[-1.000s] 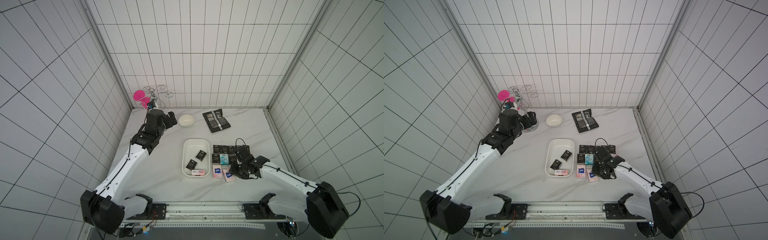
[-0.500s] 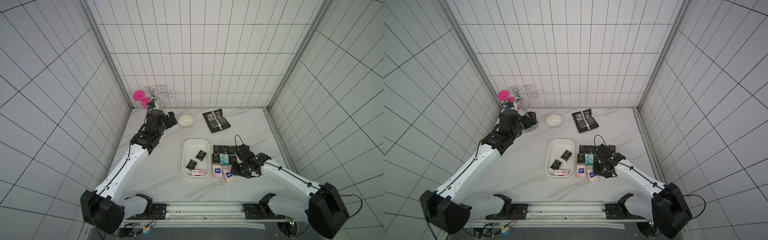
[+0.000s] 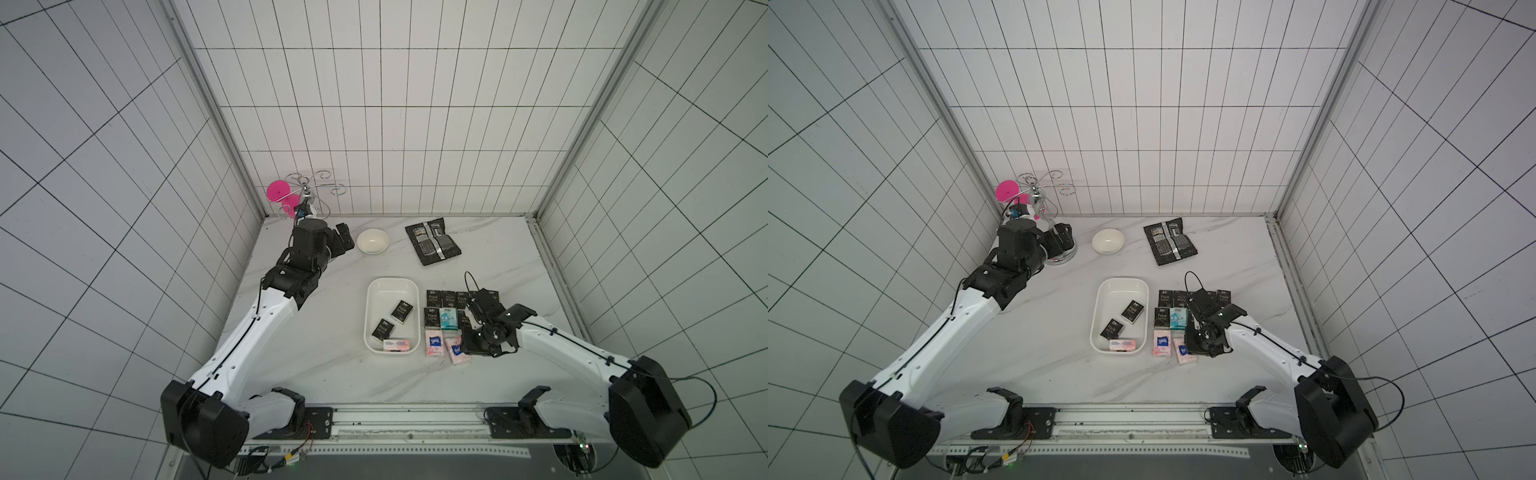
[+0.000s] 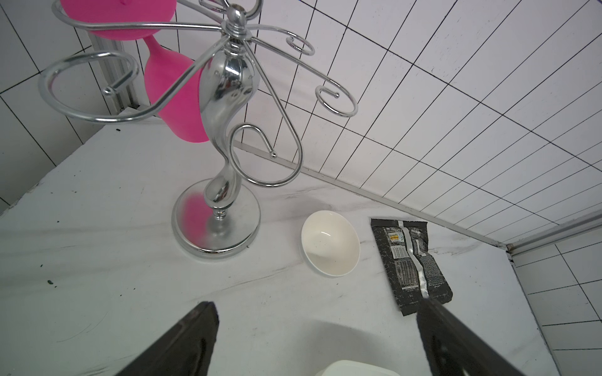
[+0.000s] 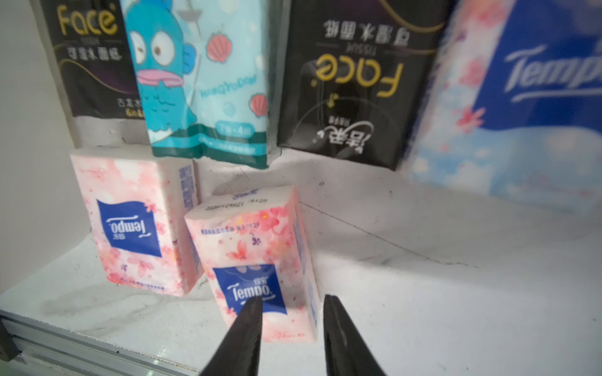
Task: Take the pocket tissues out of the storage box
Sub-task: Adjust the pocket tissues at the center of the board.
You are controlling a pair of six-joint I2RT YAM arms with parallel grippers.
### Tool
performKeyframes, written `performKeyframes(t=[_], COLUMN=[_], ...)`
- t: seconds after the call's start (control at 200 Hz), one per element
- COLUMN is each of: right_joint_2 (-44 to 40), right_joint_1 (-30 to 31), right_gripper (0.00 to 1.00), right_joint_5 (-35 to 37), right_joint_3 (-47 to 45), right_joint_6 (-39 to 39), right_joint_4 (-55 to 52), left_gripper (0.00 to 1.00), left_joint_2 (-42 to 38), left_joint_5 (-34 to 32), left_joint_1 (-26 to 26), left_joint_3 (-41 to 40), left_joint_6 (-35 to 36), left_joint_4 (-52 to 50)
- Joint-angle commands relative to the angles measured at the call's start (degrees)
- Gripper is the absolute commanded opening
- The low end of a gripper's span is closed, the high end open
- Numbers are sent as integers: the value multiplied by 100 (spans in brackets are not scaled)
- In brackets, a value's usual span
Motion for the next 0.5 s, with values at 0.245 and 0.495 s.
performKeyframes(t=[0.245, 0.495], right_joint_2=[228, 129], right_joint_1=[-40, -34], right_gripper=[26, 26], right_joint_5=[-248, -489], right_joint_3=[-95, -287], right_joint_6=[-170, 382], right_joint_4=[118, 510], left_gripper=[99, 99], left_joint_2=[-10, -20], left_joint_5=[-53, -37], left_joint_1=[4, 0], left_joint_3=[-20, -29], left_joint_6=[17, 13], left_joint_4=[65, 65])
